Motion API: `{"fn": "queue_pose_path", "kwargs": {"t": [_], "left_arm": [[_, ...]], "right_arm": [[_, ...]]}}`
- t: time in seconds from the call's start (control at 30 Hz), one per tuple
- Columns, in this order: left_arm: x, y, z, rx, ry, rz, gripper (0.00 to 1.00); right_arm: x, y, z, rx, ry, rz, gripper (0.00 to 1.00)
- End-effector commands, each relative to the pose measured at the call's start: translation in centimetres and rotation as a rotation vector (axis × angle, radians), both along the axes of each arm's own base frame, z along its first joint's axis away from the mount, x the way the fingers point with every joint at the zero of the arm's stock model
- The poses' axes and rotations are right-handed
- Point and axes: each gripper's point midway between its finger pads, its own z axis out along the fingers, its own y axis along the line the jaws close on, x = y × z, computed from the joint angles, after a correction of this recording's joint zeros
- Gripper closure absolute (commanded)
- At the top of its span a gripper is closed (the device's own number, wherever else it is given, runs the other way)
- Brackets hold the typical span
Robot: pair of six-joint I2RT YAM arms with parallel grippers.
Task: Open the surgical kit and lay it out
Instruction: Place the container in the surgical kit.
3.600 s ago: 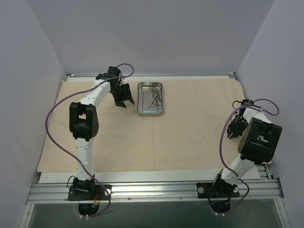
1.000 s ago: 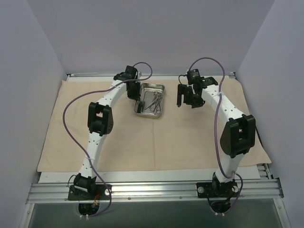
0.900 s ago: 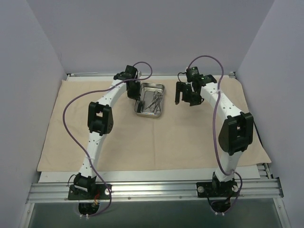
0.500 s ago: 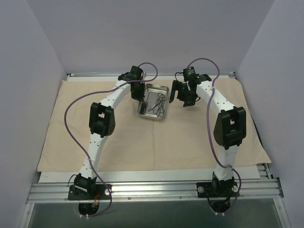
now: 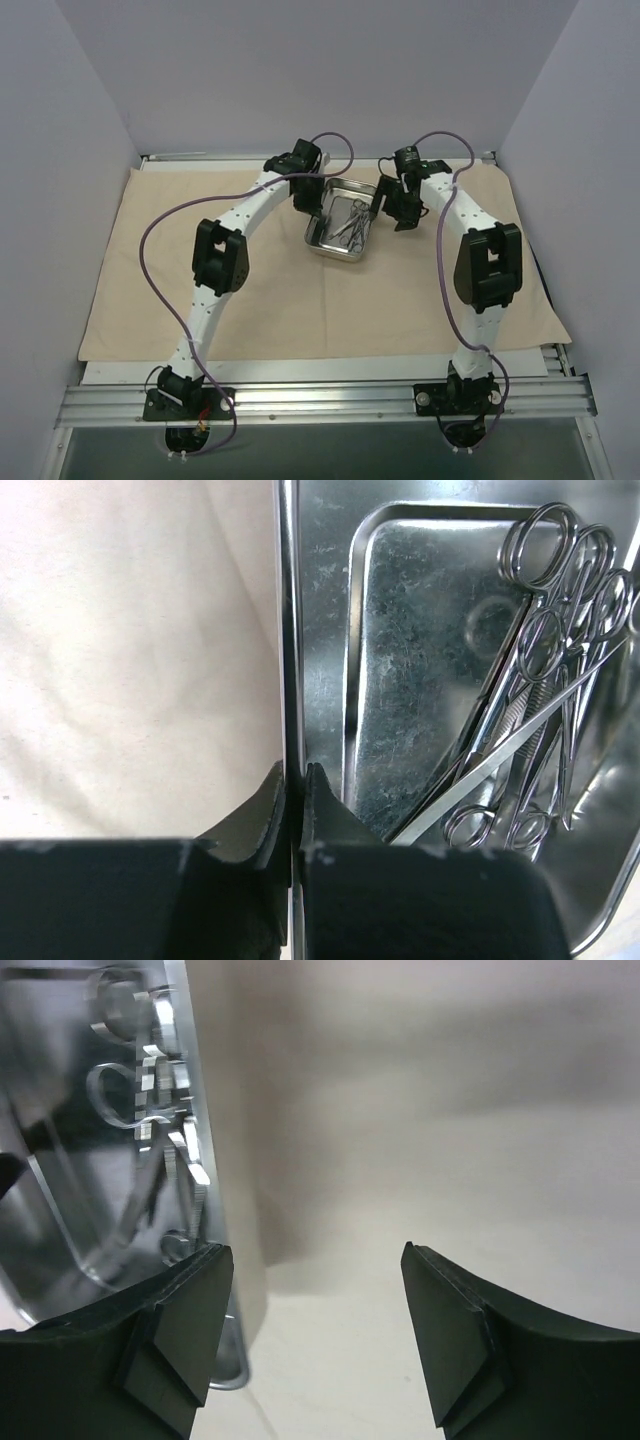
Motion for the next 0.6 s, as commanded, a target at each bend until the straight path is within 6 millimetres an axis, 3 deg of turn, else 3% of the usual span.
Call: {"fn": "queue_pose_path", "kwargs": {"t": [0.0,0.07,0.13,0.3,0.5,0.57], "left_arm": [[-2.5,-5.4,6.8,-0.148,-0.090,-0.091,0.98],[-3.8,-7.3,6.8,-0.155,-0.089,-0.131,0.98],[-5.9,-9.8,6.8,-0.161,-0.086,-0.185,0.98],[-9.1,-13.0,6.3,-0.152,-0.076,-0.251,0.98],[-13.0,-17.4,6.0,-0.168,-0.080,-0.333,0.98],[-13.9,-18.6,6.1,-0.172,-0.089,-0.353,0.98]], "right_arm": [[-2.8,-6.8,2.8,-0.066,0.017,-0.167,0.31],[-4.2,-9.6,3.6,-0.080,0.036,-0.225,0.32],[-5.9,-11.1,5.5,-0.093,0.013,-0.255,0.32],[-9.3,-14.6,9.2,-0.093,-0.040,-0.347,0.32],[-12.6,-16.2,10.7,-0.083,-0.058,-0.385,0.32],[-13.5,-16.2,10.3,-0.077,-0.045,-0.389,0.32]]}}
